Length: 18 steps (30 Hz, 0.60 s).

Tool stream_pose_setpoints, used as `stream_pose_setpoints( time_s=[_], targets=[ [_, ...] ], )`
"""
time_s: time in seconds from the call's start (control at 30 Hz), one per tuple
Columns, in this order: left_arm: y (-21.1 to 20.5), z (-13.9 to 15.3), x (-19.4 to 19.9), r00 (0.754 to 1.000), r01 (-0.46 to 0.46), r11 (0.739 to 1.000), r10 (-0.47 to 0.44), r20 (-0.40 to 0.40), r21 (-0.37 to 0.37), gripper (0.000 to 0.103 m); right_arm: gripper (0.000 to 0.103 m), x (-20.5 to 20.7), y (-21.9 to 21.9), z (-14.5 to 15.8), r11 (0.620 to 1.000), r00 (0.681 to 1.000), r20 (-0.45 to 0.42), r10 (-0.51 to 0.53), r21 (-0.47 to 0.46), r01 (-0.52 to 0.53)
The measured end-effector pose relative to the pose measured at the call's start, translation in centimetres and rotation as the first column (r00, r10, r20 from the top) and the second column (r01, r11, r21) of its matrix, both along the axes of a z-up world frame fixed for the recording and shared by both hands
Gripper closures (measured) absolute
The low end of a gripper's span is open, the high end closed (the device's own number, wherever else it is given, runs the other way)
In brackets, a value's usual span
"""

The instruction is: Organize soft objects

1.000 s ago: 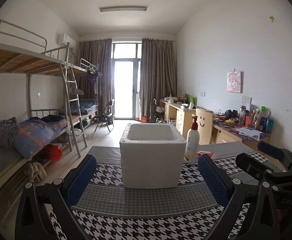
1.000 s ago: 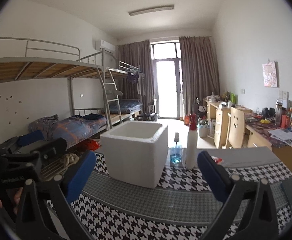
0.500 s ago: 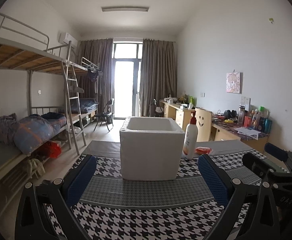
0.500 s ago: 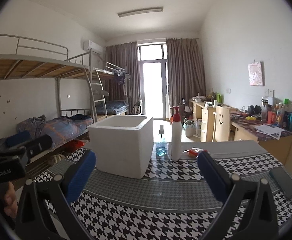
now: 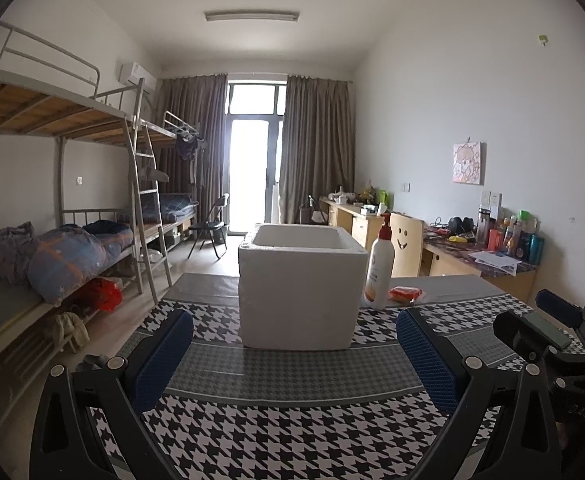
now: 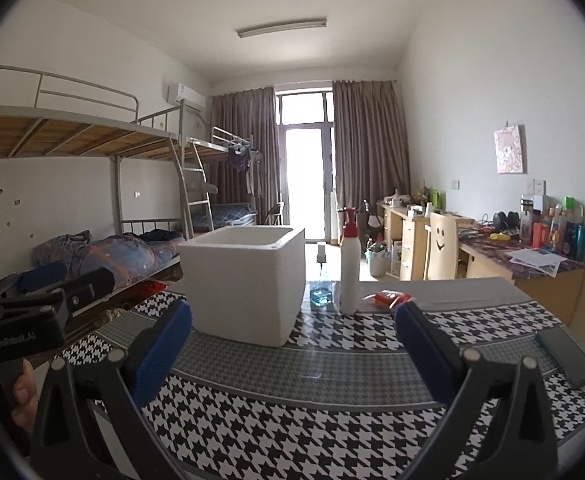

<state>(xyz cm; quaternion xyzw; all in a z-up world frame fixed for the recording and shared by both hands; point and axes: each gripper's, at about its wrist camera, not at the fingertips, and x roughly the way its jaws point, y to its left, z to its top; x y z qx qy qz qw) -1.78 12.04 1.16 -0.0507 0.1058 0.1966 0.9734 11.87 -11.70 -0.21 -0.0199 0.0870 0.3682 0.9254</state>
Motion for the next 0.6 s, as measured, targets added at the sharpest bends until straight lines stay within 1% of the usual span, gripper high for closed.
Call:
stream_pose_setpoints(
  time_s=[0.2, 0.37, 0.47, 0.6],
  targets=[
    [-0.4, -0.5, -0.5, 1.000, -0.021, 1.000, 0.021, -0.007, -0.002, 0.001, 0.000, -0.1, -0.3, -0.5, 1.000, 1.000, -0.012, 0.011, 0.000, -0.011],
    [-0.5, -1.3, -0.8, 1.000, -0.010, 1.000, 0.010, -0.009, -0.014, 0.001, 0.000, -1.0, -0.5, -1.0, 1.000, 1.000, 0.018, 0.010, -0.014, -0.010],
    [-0.7, -1.7, -0.9, 1.000, -0.005, 1.000, 0.005, -0.019, -0.007, 0.001, 0.000, -1.2, -0.7, -1.7, 1.000, 1.000, -0.002, 0.020, -0.015, -0.020],
    [-0.9, -2.0, -1.4, 1.000, 0.001, 1.000, -0.001, -0.022, -0.008, 0.001, 0.000, -1.2, -0.7, -2.1, 1.000, 1.000, -0.013, 0.001, -0.031, -0.002]
  ],
)
